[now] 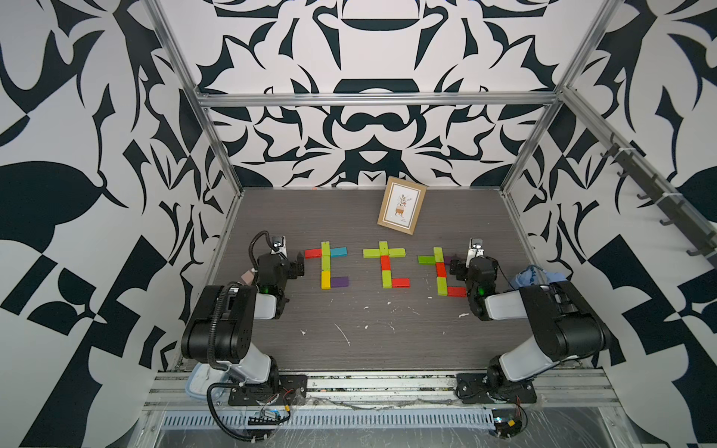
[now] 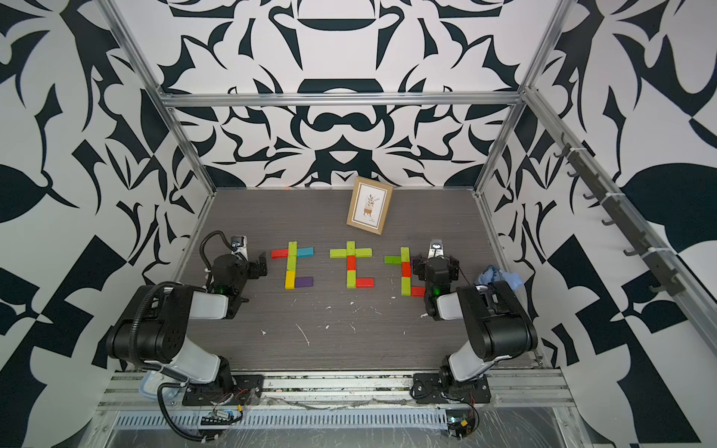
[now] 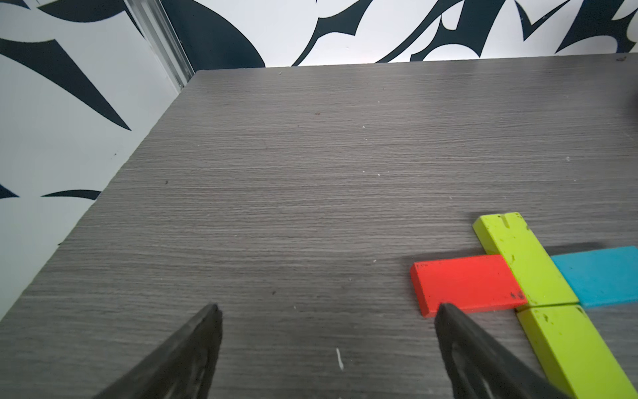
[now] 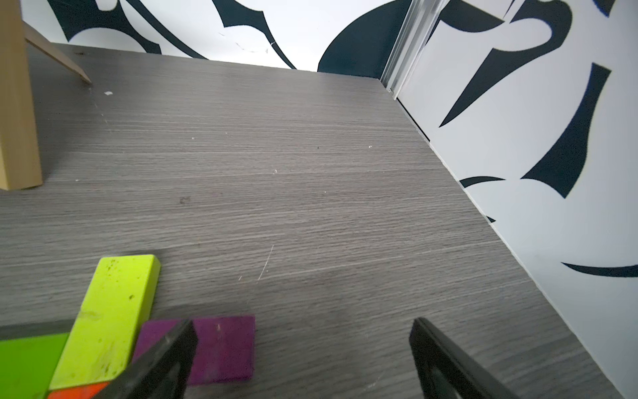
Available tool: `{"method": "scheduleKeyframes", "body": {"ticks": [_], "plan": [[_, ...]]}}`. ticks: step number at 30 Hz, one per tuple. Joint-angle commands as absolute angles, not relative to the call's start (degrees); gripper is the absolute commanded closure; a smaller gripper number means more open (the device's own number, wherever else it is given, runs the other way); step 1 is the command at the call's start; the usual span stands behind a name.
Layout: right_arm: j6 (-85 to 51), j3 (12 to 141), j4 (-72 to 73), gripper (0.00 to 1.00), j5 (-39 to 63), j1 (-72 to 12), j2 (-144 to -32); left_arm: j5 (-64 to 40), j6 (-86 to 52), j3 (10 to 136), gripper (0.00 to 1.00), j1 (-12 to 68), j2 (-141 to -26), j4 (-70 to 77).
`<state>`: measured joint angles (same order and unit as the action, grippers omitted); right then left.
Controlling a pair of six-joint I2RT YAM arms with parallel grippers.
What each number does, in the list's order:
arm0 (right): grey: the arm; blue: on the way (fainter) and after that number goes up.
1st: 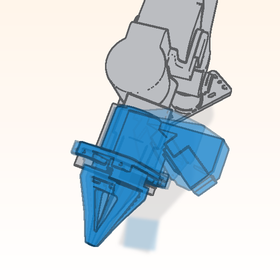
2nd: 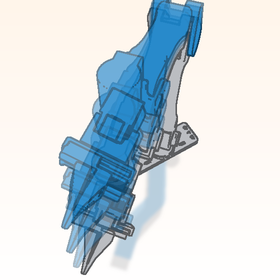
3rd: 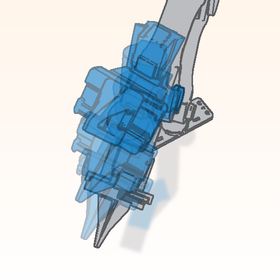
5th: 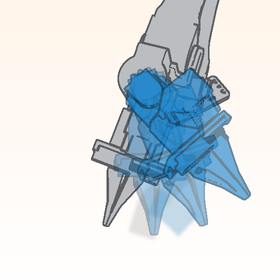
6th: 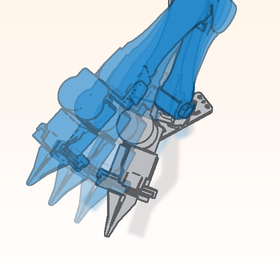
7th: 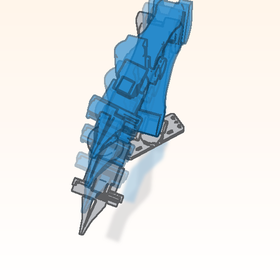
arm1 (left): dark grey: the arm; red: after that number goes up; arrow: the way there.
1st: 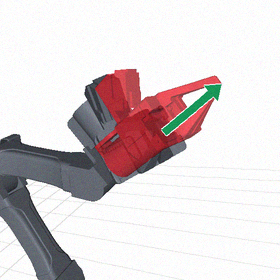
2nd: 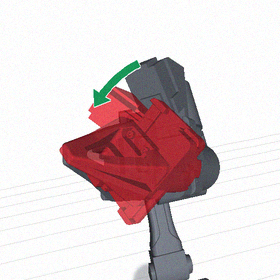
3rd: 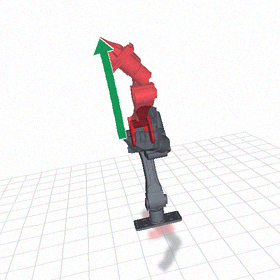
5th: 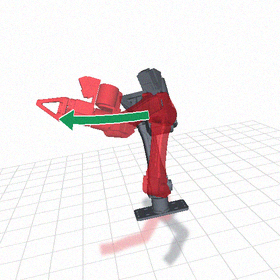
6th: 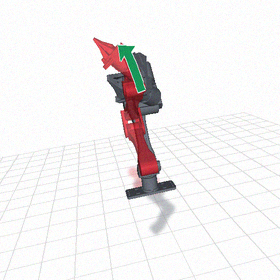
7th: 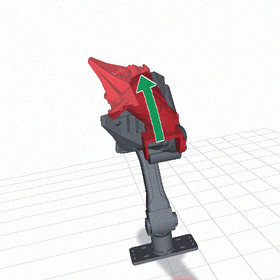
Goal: Assemble the letter t with building blocks
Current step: Reset both arms
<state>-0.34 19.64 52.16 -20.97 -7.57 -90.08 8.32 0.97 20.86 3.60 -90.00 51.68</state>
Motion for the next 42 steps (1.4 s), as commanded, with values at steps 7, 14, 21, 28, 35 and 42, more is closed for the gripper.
{"method": "scheduleKeyframes", "body": {"ticks": [7,14,21,28,35,42], "plan": [[-1.01,19.47,54.74,0.01,-21.44,-7.56,-89.56,7.24,-0.08,21.18,0.0,3.51,-89.8,53.17],[-1.36,19.89,54.21,0.01,-19.7,-7.29,-89.65,7.21,-0.07,21.16,0.0,3.52,-89.77,53.17],[-0.96,19.69,54.21,0.01,-20.21,-7.25,-89.45,7.26,-0.08,21.1,0.0,3.51,-89.65,53.35],[-0.95,19.65,54.21,0.01,-20.19,-7.22,-89.39,-13.41,4.37,19.24,0.0,0.88,-88.84,55.16],[-0.93,19.64,54.16,0.01,-20.21,-7.23,-89.41,3.4,-1.28,21.06,0.0,1.58,-89.56,53.23],[-0.93,19.68,54.22,0.01,-20.13,-7.27,-89.41,-10.24,0.61,20.64,0.0,-0.87,-89.55,53.76]]}}
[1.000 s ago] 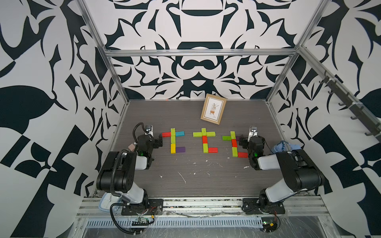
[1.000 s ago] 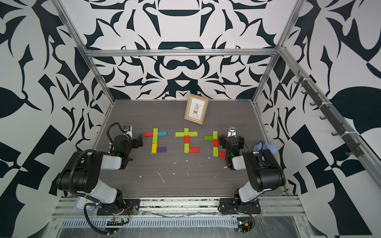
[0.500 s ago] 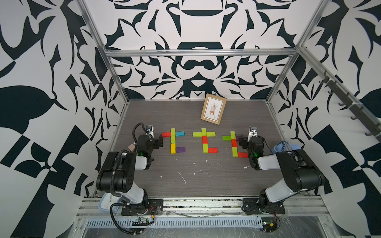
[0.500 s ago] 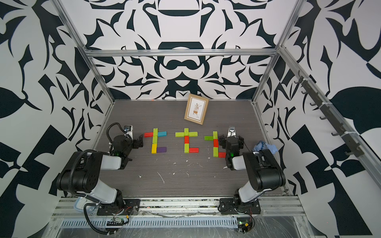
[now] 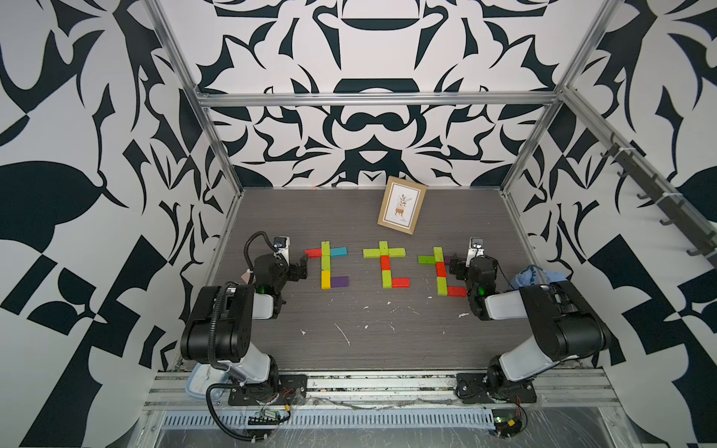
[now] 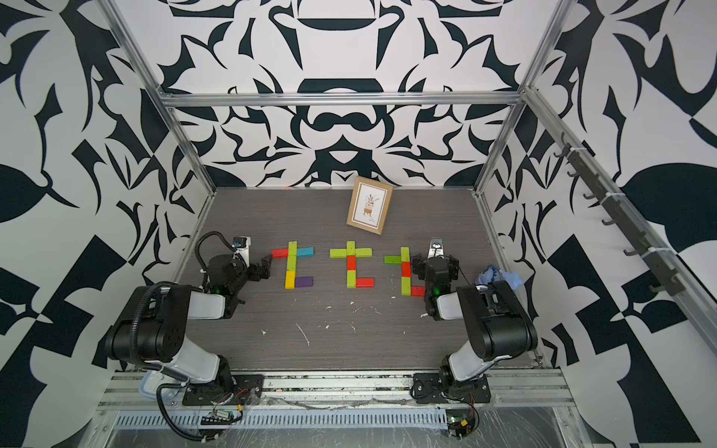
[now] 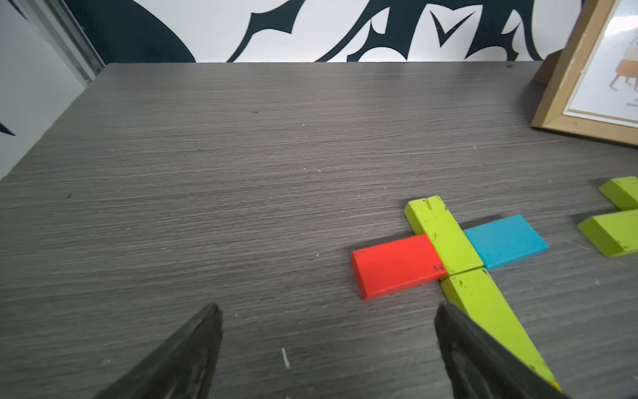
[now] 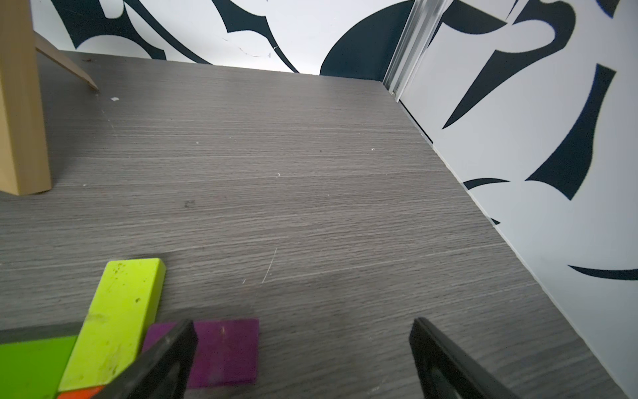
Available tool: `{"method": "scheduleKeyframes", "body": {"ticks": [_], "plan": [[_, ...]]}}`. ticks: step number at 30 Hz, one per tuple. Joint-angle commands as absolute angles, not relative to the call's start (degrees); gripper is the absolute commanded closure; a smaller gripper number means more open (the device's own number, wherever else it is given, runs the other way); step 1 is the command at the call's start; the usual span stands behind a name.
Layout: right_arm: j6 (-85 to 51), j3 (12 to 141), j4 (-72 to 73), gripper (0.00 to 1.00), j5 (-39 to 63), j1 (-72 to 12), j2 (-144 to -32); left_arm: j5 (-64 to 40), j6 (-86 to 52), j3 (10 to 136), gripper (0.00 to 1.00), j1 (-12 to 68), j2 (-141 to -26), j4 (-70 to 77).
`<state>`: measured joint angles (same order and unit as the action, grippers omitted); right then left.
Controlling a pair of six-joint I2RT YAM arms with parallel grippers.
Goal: Assemble the letter t with building blocks
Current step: Reset both arms
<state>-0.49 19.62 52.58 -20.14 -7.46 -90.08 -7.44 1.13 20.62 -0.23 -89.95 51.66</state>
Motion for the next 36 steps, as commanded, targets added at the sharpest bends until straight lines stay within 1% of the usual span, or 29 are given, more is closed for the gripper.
{"method": "scheduleKeyframes", "body": {"ticks": [1,5,8,22,24,26,27,28,29,31,32,34,35,36], "plan": [[-0.96,19.69,54.17,0.01,-20.21,-7.25,-89.43,-9.99,0.39,20.48,0.0,-0.87,-89.47,53.91],[-0.94,19.69,54.21,0.01,-20.21,-7.23,-89.47,-10.11,0.53,21.67,0.0,-0.87,-89.08,51.02],[-0.96,19.68,54.2,0.01,-20.21,-7.23,-89.47,-9.73,0.48,20.96,0.0,-0.87,-89.57,53.29],[-0.93,19.64,54.14,0.01,-20.17,-7.25,-89.43,-8.34,0.35,21.27,0.0,-0.58,-89.45,52.47],[-0.94,19.69,54.19,0.01,-20.21,-7.22,-89.52,0.27,-2.91,20.7,0.0,-0.45,-89.08,53.24],[-0.89,19.69,54.21,0.01,-20.18,-7.21,-89.41,13.72,-5.11,18.79,0.0,2.13,-88.29,55.51],[-0.89,19.64,54.16,0.01,-20.19,-7.28,-89.47,14.25,-4.18,18.47,0.0,2.89,-88.91,57.02],[-0.88,19.69,54.11,0.01,-20.2,-7.25,-89.43,14.1,-3.77,18.52,0.0,2.9,-89.51,58.11],[-0.87,19.64,54.11,0.01,-20.19,-7.24,-89.47,10.02,-2.32,19.05,0.0,2.88,-89.89,57.57],[-0.89,19.66,54.19,0.01,-20.2,-7.27,-89.47,-2.94,3.09,21.85,0.0,2.86,-89.28,51.18],[-0.96,19.69,54.22,0.01,-20.13,-7.28,-89.43,-3.63,2.36,20.97,0.0,2.38,-88.17,50.71],[-0.92,19.6,54.18,0.01,-20.16,-7.23,-89.47,2.54,-0.41,20.58,0.0,2.11,-89.43,53.88],[-0.91,19.66,54.17,0.01,-20.13,-7.28,-89.47,4.42,-0.6,20.59,0.0,2.1,-89.99,54.82],[-0.9,19.69,54.14,0.01,-20.16,-7.25,-89.43,4.09,-0.92,20.98,0.0,2.11,-89.45,53.16]]}}
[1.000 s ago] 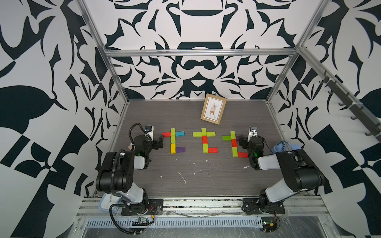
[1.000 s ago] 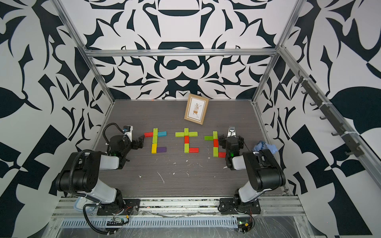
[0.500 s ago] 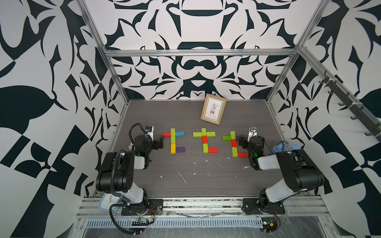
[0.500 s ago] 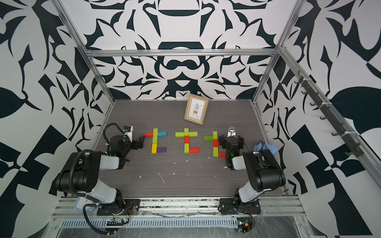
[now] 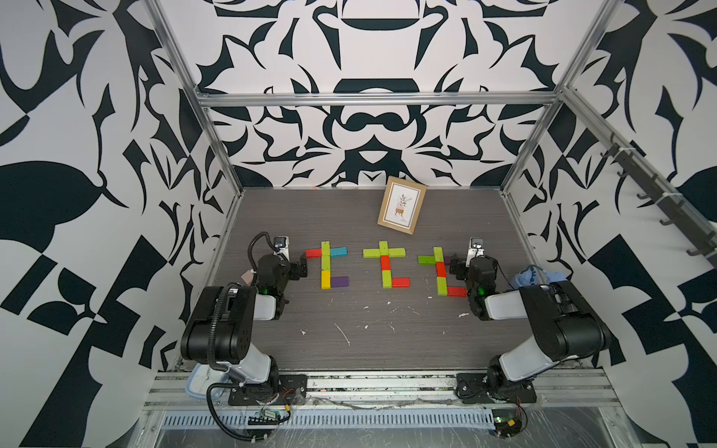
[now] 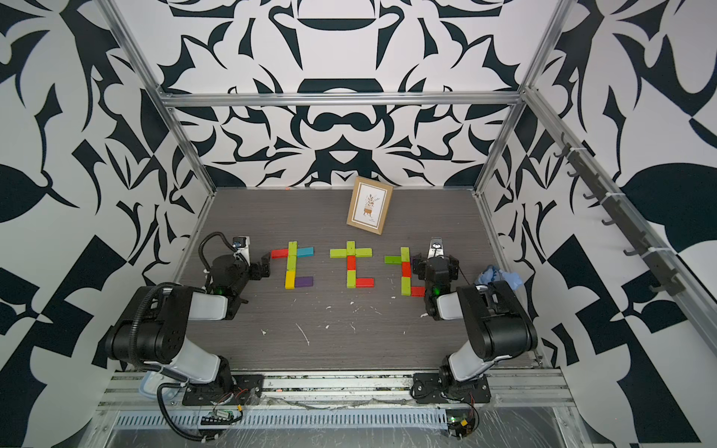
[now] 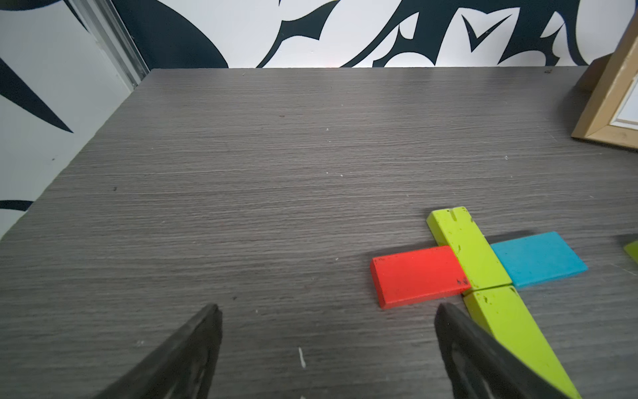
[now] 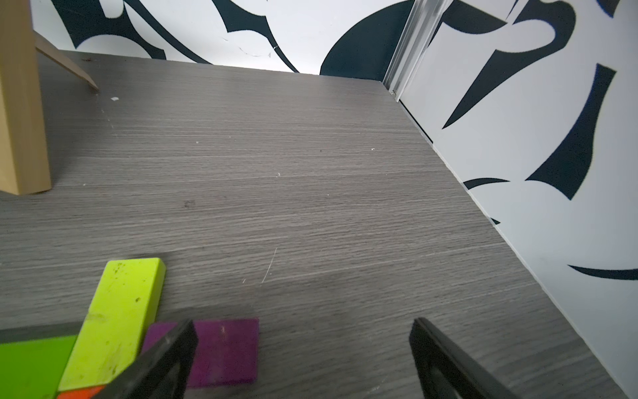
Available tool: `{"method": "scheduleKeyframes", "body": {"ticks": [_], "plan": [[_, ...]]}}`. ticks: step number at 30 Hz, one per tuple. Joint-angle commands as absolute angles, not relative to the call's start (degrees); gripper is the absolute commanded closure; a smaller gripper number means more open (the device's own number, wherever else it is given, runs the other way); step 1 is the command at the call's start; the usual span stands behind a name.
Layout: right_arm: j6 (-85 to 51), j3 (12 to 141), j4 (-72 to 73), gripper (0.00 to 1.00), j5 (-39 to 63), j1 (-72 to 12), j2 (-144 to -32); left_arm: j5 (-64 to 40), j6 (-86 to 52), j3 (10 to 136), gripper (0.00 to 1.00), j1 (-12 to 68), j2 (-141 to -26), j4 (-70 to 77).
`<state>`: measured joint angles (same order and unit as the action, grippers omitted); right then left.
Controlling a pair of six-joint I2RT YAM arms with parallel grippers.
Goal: Assemble the letter t with building blocks
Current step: Reset both arms
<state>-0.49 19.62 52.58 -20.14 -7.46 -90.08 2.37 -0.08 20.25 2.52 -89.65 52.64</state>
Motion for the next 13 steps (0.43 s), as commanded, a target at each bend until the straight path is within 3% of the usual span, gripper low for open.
{"method": "scheduleKeyframes", "body": {"ticks": [1,13], "plan": [[-0.88,19.69,54.1,0.01,-20.21,-7.23,-89.51,3.68,-0.97,21.28,0.0,2.11,-89.07,51.59],[-0.91,19.68,54.12,0.01,-20.16,-7.27,-89.48,3.63,-0.54,21.46,0.0,2.2,-89.5,52.27]]}}
